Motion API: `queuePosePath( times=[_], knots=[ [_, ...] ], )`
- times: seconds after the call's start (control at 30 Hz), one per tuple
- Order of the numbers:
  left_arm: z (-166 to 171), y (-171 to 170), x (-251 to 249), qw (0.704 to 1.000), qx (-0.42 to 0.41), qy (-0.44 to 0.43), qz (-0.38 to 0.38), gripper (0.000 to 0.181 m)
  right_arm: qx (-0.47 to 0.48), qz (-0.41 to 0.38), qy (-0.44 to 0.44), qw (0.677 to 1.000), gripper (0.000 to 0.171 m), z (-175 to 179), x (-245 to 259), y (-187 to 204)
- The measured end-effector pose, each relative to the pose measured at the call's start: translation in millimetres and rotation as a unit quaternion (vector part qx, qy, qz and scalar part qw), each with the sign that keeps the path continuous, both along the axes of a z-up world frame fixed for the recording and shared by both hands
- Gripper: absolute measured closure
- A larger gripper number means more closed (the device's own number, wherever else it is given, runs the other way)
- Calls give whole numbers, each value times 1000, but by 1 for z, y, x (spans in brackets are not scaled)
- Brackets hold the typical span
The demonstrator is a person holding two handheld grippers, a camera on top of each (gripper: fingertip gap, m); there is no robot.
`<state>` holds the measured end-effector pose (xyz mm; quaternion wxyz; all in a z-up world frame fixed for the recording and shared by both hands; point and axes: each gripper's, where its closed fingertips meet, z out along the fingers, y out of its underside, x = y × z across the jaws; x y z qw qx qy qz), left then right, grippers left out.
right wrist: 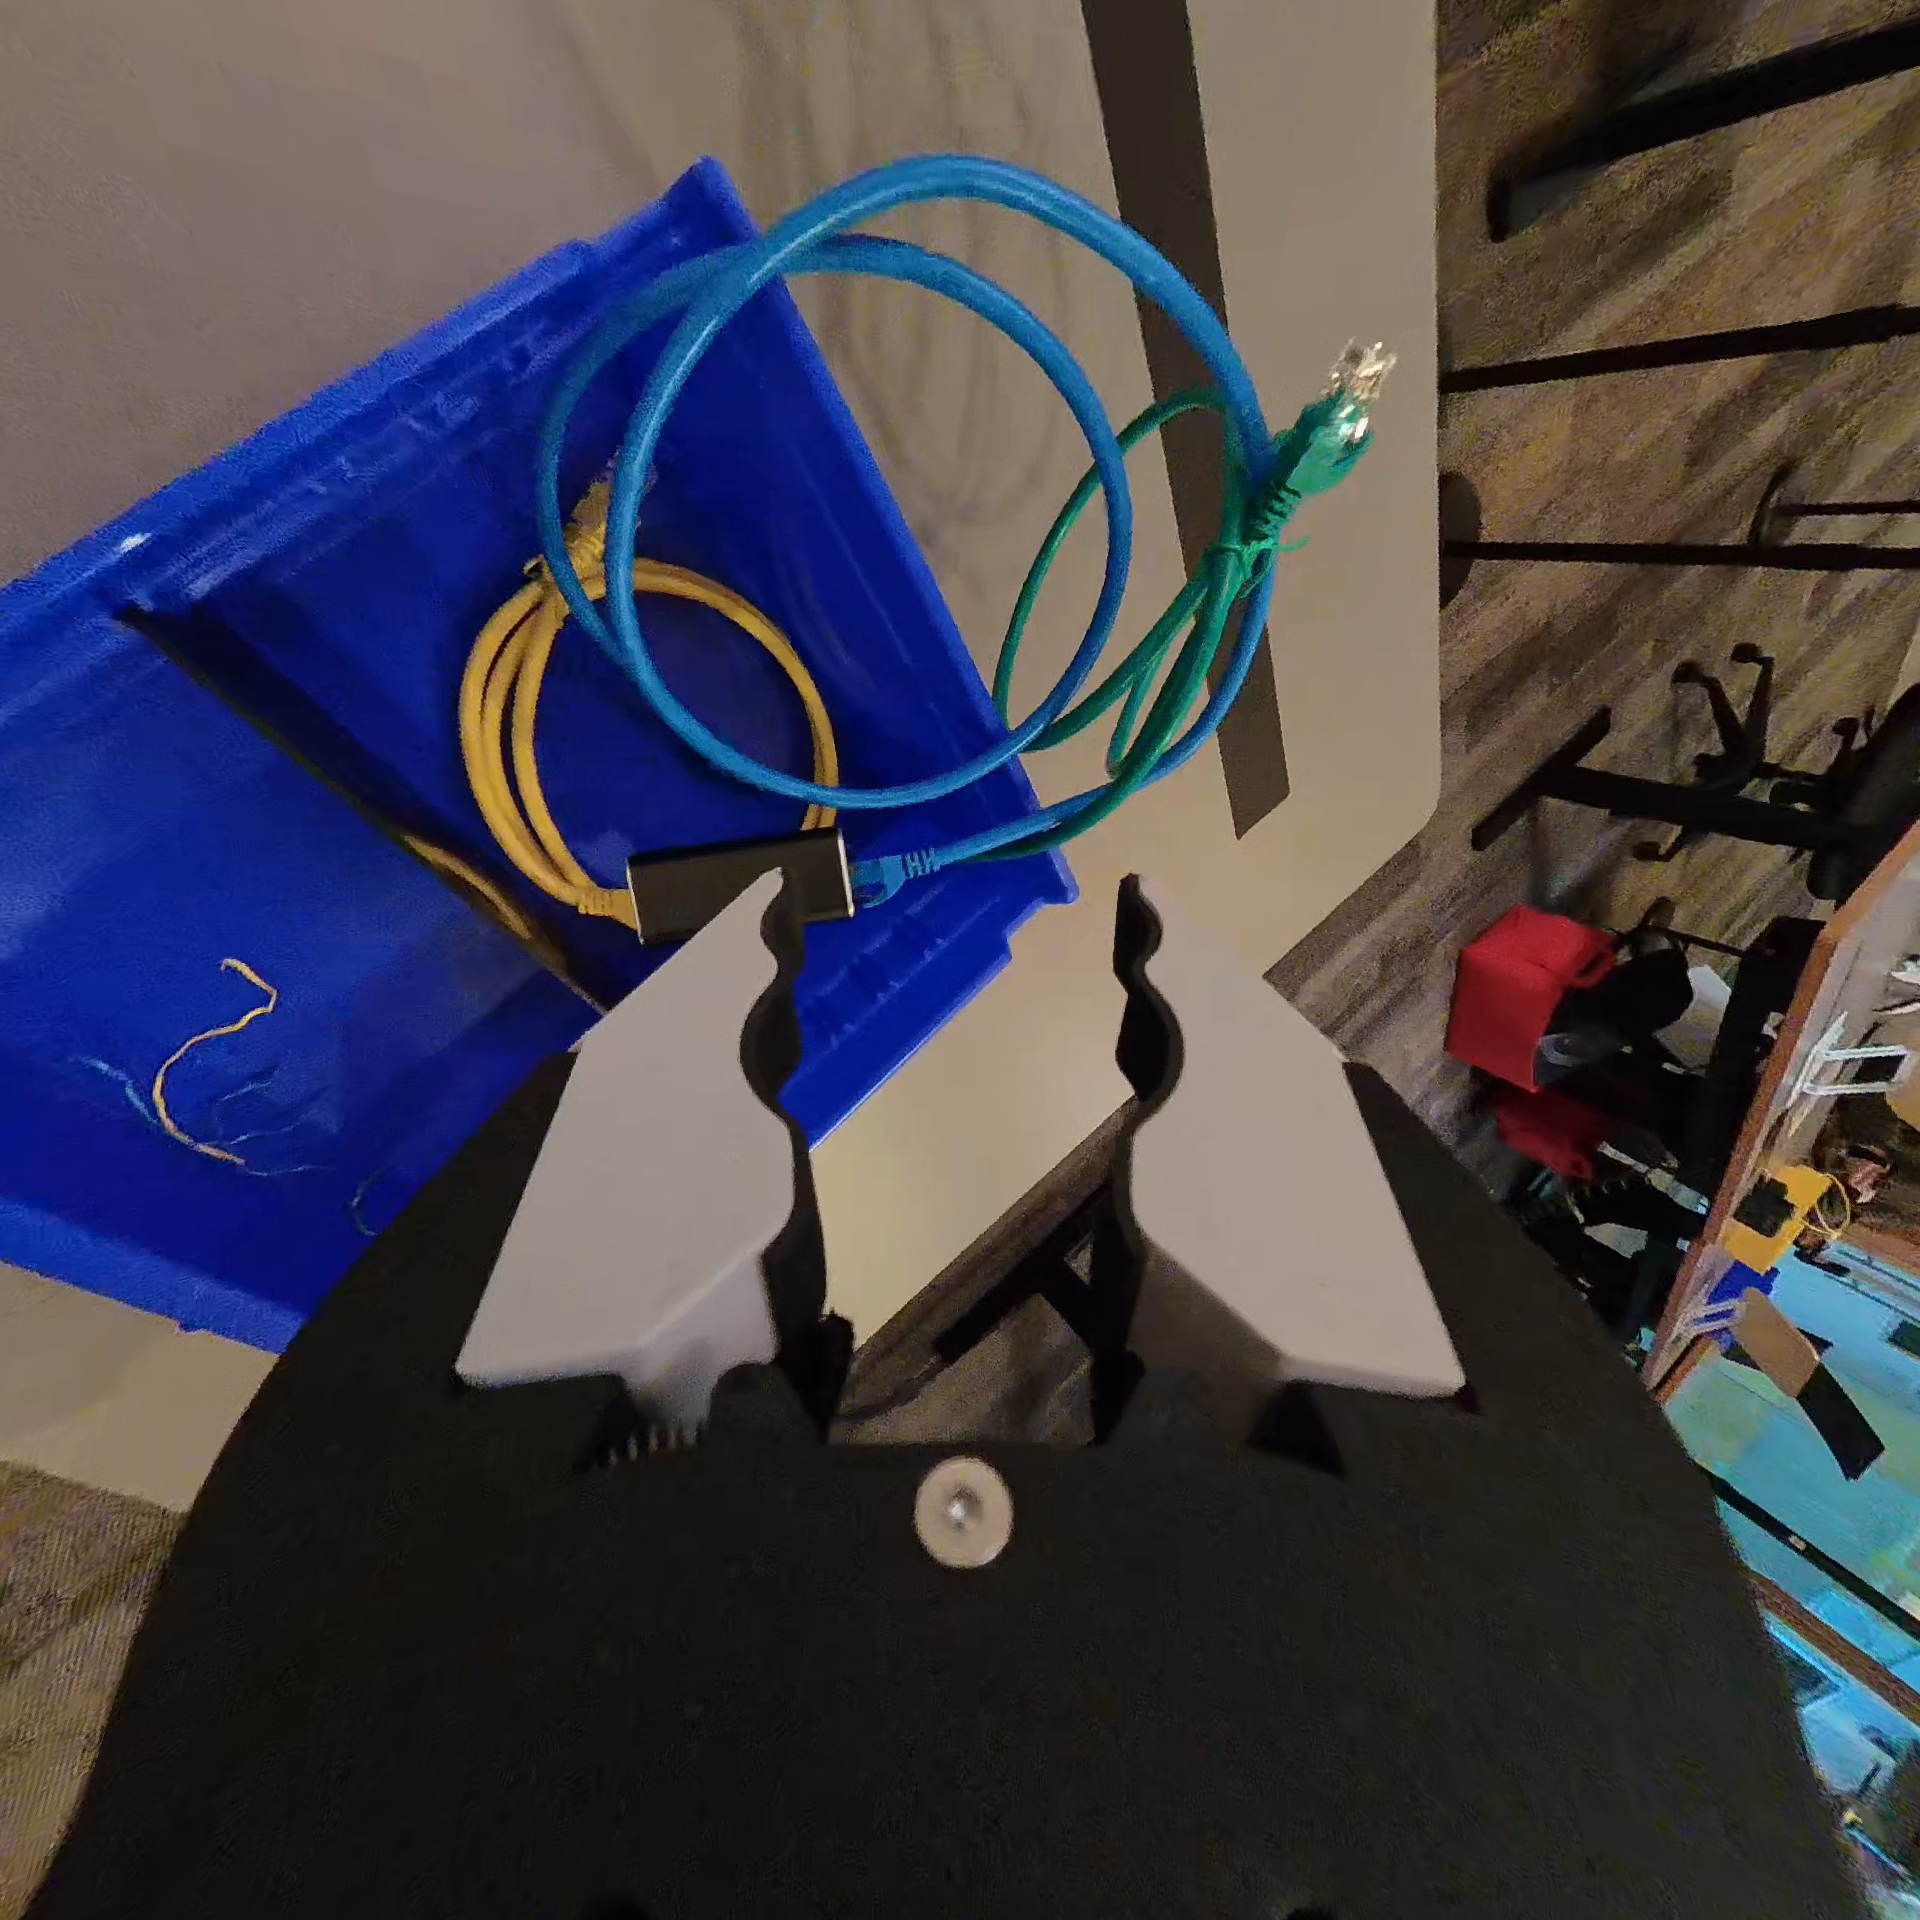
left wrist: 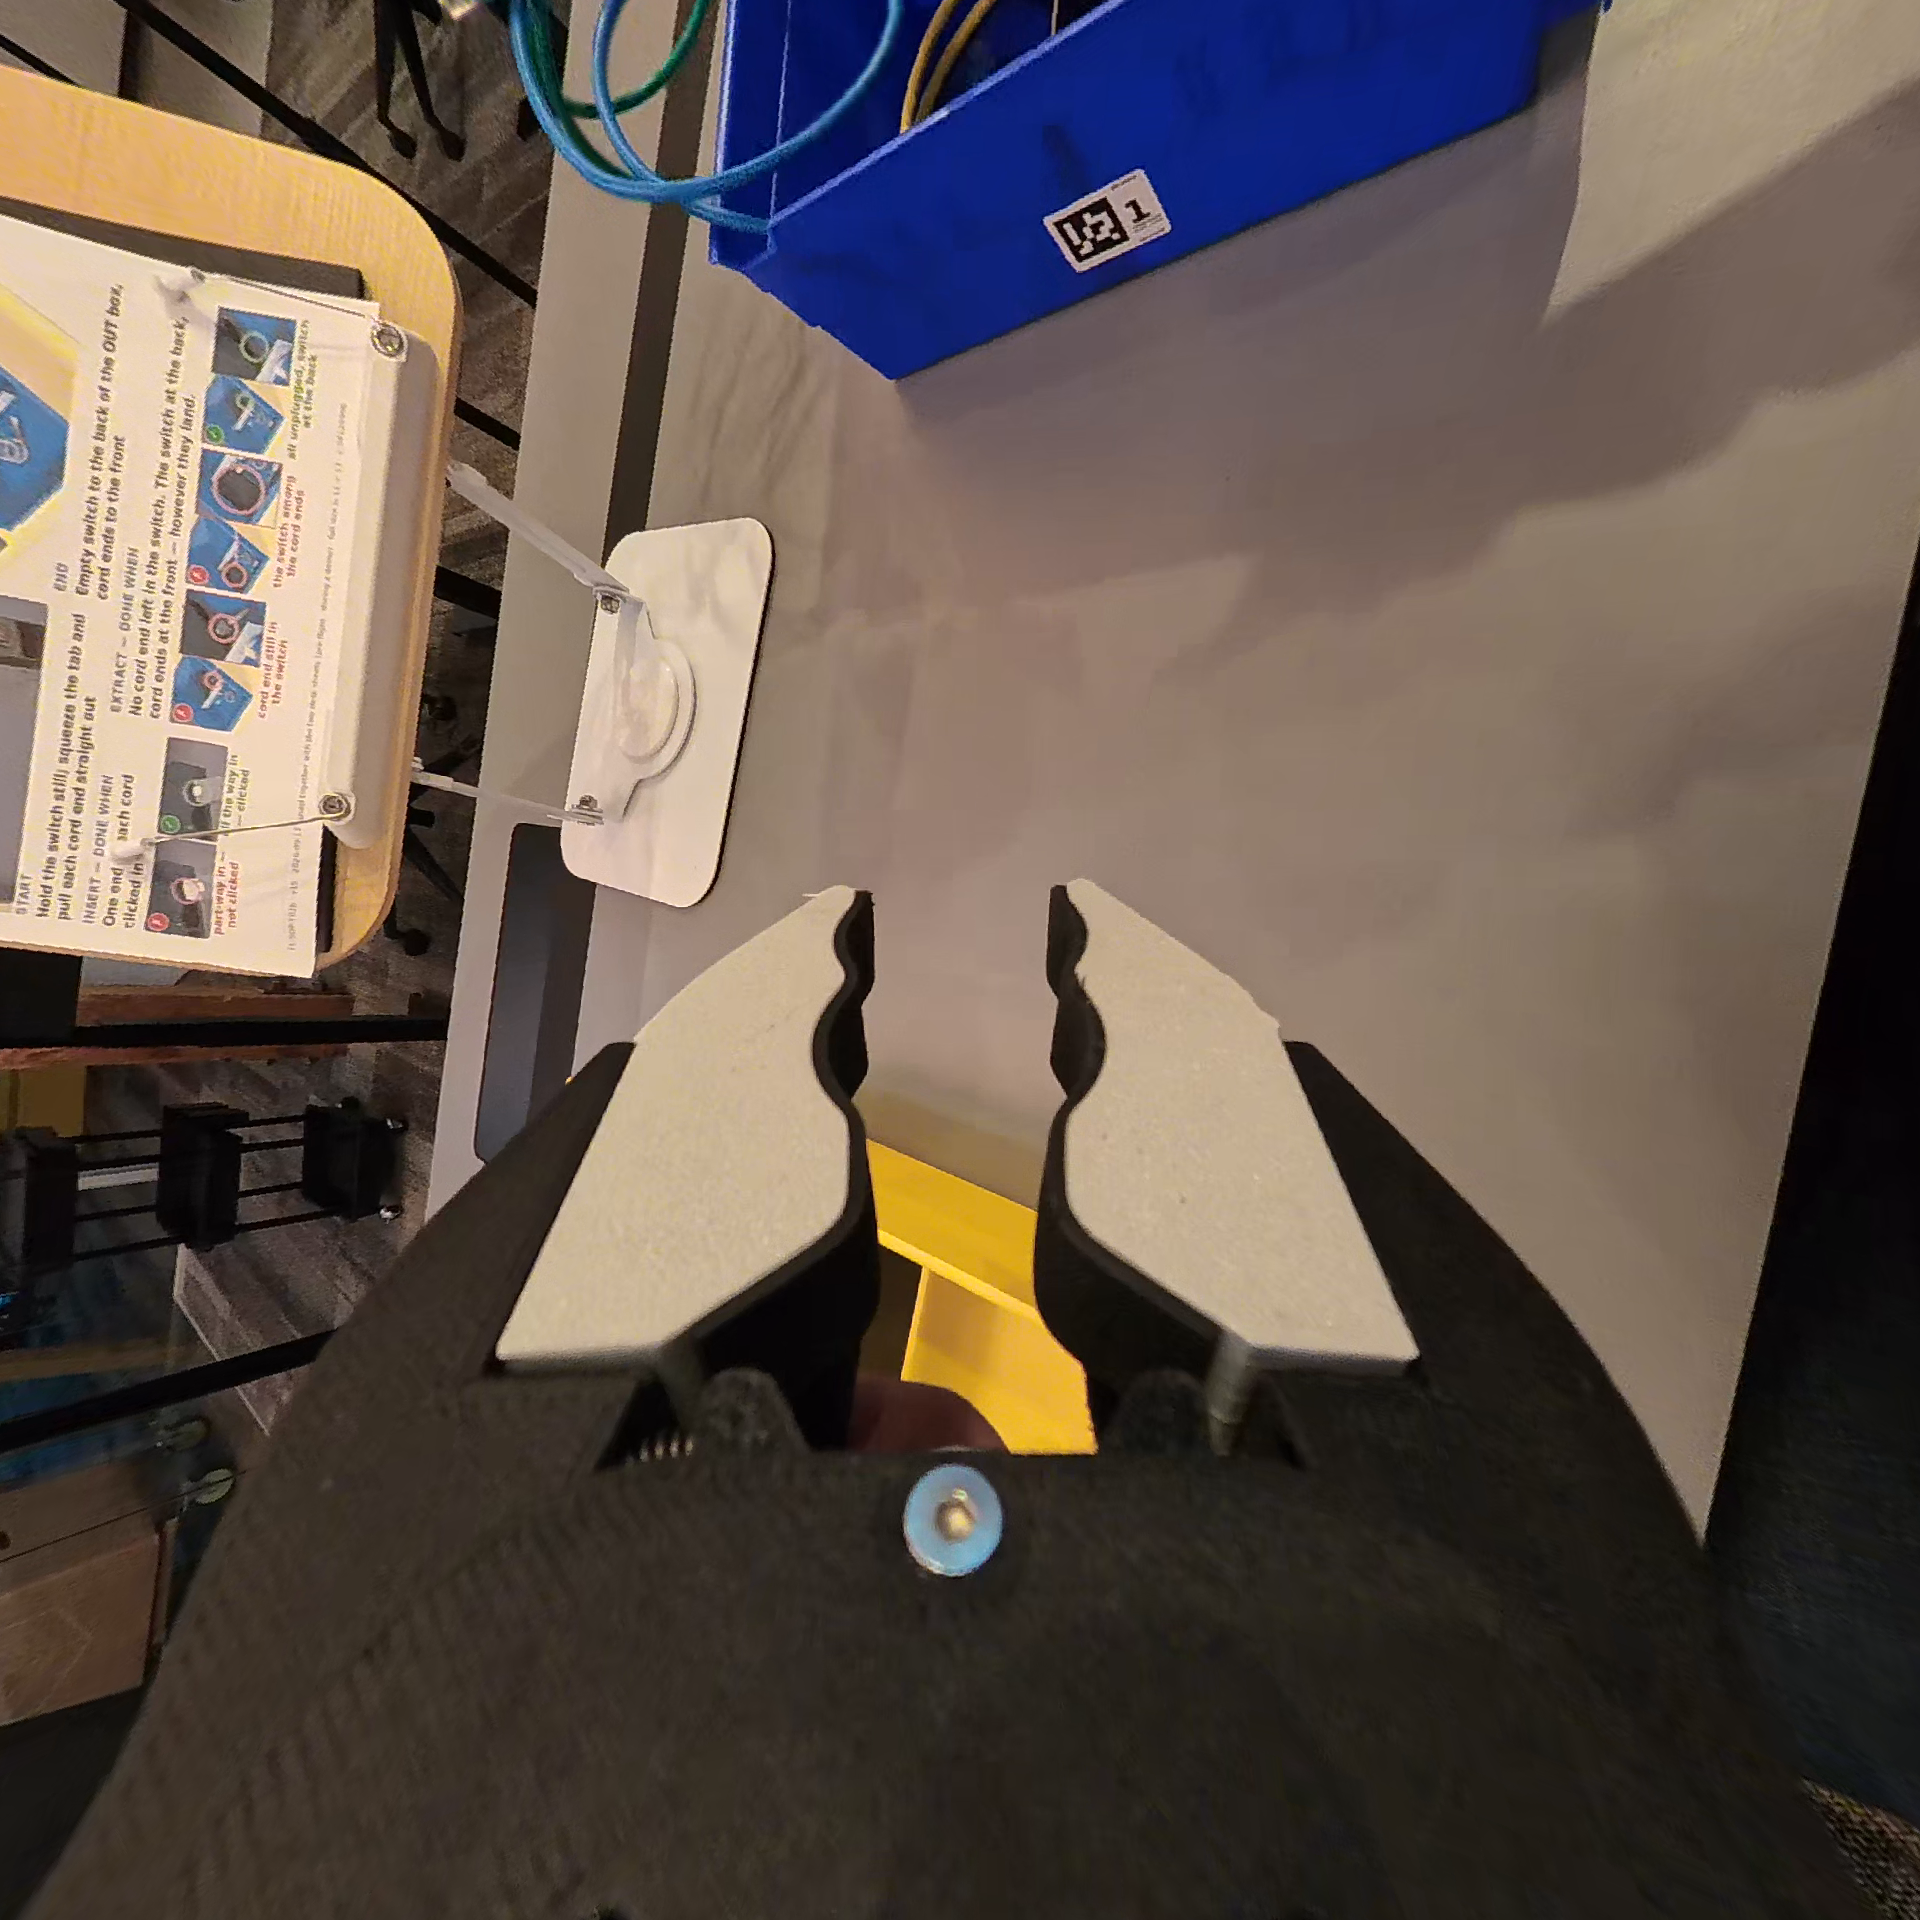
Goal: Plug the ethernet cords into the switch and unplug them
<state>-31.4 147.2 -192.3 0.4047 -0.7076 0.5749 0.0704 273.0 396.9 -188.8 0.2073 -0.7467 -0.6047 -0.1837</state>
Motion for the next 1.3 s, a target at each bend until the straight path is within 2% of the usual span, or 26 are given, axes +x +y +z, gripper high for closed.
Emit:
queuePosePath(
  times=[0.07,0.13,0.23,0.3,0.47,0.73,0.9,1.07,1.2,1.3],
  knots=[
    [0,0,0,1000,0,0,0,150,18,-7,29,999,115,0,-2,7],
    [0,0,0,1000,0,1,0,150,34,-18,52,998,124,-2,-1,16],
    [-1,0,-1,1000,0,3,1,149,32,-35,84,995,120,-7,2,22],
    [0,1,-3,1000,2,4,4,149,50,-38,109,992,124,-1,4,20],
    [8,12,-14,999,17,-19,31,146,95,-51,164,981,132,16,17,-2],
    [31,20,-42,994,58,-31,88,133,99,-85,211,969,130,-7,62,-50],
    [45,19,-102,980,77,-36,180,128,86,-139,229,960,122,-31,106,-65],
    [18,3,-200,944,38,-62,321,122,67,-177,215,958,117,-62,141,-73],
    [-32,-17,-267,902,-24,-107,418,103,52,-205,243,947,111,-79,154,-73],
    [-69,-28,-293,875,-66,-141,459,101,38,-221,271,936,109,-87,154,-72]
  ],
)
